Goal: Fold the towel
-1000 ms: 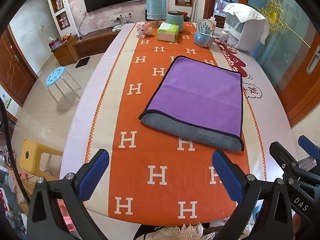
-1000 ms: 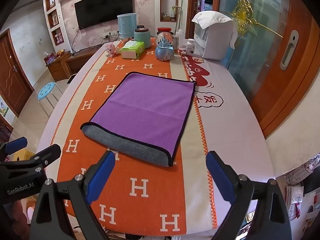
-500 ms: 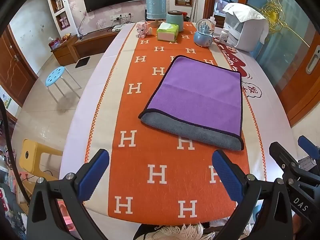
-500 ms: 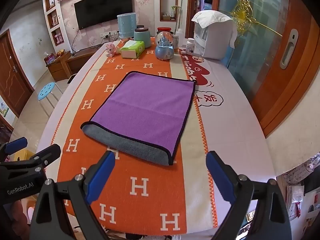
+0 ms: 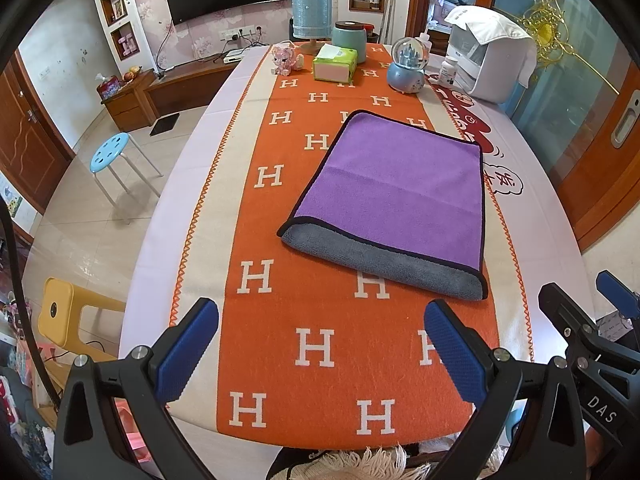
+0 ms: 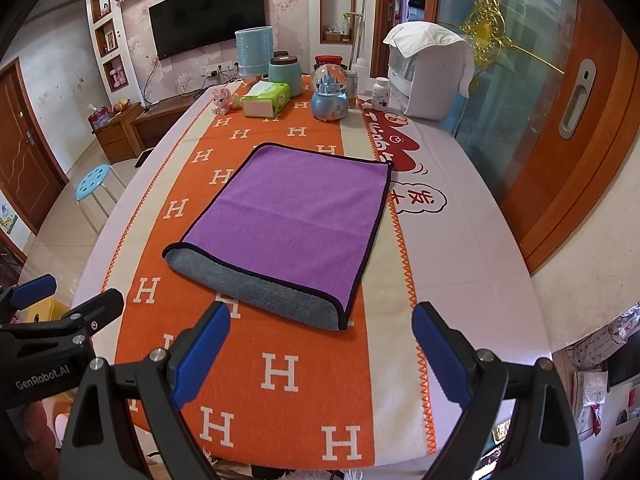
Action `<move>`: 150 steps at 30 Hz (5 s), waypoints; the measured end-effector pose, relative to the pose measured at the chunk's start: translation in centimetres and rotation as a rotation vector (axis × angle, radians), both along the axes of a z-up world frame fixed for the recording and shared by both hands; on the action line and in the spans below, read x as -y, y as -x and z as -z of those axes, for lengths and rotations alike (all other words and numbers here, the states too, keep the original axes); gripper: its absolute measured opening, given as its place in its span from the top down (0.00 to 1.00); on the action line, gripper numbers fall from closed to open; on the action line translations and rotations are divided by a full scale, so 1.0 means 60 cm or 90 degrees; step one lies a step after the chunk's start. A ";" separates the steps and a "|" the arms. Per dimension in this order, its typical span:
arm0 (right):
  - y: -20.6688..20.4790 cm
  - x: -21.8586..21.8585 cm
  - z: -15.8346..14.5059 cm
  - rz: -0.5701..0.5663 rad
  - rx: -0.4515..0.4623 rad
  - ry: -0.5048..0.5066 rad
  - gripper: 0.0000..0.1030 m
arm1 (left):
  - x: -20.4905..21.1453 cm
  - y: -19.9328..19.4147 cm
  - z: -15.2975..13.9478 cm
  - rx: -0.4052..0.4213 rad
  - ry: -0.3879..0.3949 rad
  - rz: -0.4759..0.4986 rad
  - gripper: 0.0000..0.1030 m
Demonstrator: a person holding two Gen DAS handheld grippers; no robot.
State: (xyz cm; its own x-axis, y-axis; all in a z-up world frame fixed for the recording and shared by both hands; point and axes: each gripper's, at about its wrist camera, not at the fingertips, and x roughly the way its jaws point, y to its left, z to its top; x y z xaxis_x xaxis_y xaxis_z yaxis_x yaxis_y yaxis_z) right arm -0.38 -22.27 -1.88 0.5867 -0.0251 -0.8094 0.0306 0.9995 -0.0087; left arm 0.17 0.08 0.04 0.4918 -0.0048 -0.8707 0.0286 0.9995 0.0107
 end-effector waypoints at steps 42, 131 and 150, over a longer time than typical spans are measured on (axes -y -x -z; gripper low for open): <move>-0.004 0.000 -0.007 0.002 0.001 0.003 0.10 | 0.018 0.016 0.003 0.000 0.001 0.003 0.01; -0.143 0.062 0.228 -0.118 -0.142 -0.098 0.67 | -0.046 -0.299 0.249 -0.158 0.044 0.301 0.38; -0.155 0.076 0.251 -0.173 -0.178 -0.147 0.84 | -0.028 -0.337 0.284 -0.230 0.014 0.403 0.64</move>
